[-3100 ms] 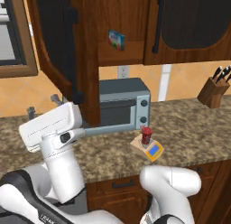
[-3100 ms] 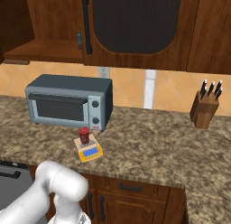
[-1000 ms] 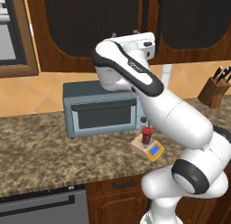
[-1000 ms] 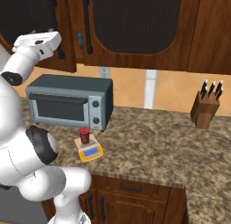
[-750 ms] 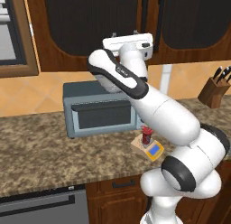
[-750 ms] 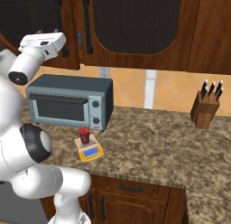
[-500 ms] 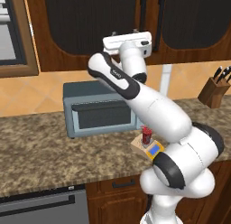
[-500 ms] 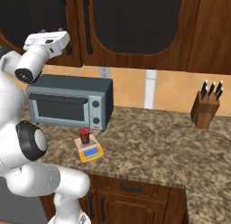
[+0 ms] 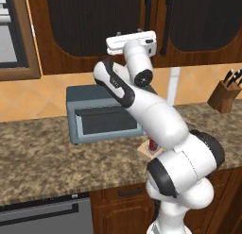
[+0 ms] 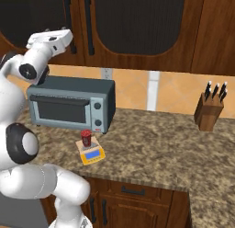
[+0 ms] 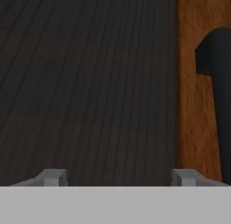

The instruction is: Pick the yogurt and place it on the digital scale for weighing, and close the cabinet.

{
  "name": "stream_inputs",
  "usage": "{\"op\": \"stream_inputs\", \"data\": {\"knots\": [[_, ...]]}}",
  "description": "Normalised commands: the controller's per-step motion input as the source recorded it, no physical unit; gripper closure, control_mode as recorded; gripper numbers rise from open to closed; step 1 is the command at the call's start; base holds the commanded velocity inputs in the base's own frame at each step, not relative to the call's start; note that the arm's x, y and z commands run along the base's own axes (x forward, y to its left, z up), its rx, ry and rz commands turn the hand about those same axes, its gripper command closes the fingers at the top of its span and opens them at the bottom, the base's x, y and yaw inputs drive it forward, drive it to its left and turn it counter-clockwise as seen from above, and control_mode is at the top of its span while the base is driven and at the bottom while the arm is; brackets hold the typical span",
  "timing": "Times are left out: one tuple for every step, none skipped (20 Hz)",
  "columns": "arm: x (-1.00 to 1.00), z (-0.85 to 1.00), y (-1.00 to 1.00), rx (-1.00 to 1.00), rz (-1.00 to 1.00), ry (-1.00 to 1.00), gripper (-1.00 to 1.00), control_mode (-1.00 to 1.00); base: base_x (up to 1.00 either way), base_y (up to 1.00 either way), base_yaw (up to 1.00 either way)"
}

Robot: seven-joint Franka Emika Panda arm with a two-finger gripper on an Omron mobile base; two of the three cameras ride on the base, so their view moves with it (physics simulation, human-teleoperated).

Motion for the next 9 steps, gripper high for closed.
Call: {"op": "stream_inputs", "data": {"knots": [[0.31, 0.00, 0.00, 0.00, 0.00, 0.04, -1.00, -1.00, 0.00, 0.00, 0.00], [0.56, -0.06, 0.00, 0.00, 0.00, 0.07, -1.00, -1.00, 0.00, 0.00, 0.00], [0.84, -0.11, 0.00, 0.00, 0.00, 0.12, -1.00, -1.00, 0.00, 0.00, 0.00], [0.96, -0.11, 0.00, 0.00, 0.00, 0.17, -1.00, -1.00, 0.00, 0.00, 0.00], [0.63, 0.00, 0.00, 0.00, 0.00, 0.11, -1.00, -1.00, 0.00, 0.00, 0.00], [0.52, -0.08, 0.00, 0.00, 0.00, 0.01, -1.00, -1.00, 0.00, 0.00, 0.00], [0.58, -0.03, 0.00, 0.00, 0.00, 0.04, -1.00, -1.00, 0.00, 0.00, 0.00], [0.60, 0.00, 0.00, 0.00, 0.00, 0.04, -1.00, -1.00, 0.00, 0.00, 0.00], [0.49, 0.00, 0.00, 0.00, 0.00, 0.02, -1.00, -1.00, 0.00, 0.00, 0.00]]}}
